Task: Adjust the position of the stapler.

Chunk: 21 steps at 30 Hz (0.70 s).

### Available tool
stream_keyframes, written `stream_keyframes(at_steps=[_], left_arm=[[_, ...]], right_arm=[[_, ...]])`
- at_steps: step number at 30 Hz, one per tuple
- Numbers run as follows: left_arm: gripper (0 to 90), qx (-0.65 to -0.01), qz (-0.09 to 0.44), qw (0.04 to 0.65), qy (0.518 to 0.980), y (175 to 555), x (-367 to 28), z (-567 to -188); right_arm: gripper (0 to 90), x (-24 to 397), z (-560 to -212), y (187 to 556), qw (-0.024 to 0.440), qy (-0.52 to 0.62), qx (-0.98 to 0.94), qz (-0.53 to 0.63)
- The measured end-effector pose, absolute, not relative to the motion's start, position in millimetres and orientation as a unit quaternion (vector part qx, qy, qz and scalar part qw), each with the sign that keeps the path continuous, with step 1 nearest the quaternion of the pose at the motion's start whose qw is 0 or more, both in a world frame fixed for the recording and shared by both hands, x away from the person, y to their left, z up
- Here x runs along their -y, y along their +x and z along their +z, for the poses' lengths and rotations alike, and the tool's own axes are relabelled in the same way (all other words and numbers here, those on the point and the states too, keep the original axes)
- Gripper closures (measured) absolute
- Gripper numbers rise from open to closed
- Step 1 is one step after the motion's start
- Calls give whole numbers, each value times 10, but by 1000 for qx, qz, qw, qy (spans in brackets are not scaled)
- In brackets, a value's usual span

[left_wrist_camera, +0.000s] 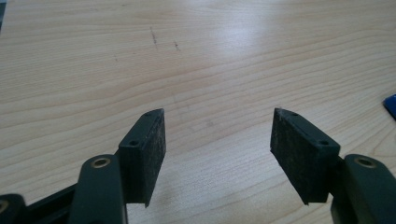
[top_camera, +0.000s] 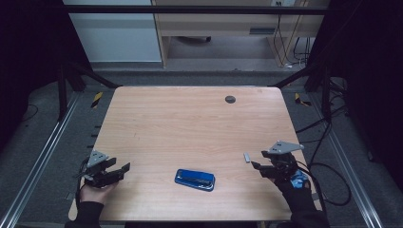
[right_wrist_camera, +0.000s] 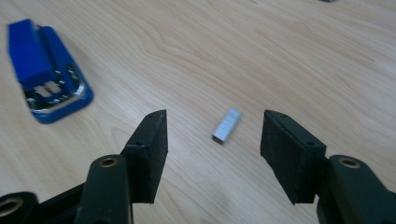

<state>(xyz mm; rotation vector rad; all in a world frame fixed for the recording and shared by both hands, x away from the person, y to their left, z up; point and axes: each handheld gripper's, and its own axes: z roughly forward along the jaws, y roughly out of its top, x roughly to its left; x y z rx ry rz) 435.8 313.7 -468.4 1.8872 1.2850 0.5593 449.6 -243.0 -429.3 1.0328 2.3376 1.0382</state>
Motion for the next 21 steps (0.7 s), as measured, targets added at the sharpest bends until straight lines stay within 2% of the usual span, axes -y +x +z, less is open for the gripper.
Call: stream_keyframes(at_steps=[9,21], left_arm=[[374,-494,212,377,754,4358,-3104,-4699],[378,-487,208,369,764,4360,-3079,-4706]], right_arm=[[416,1896,-3989,4585,142,280,-884,347],[430,1207,-3941,4706,77,198,-922,323]])
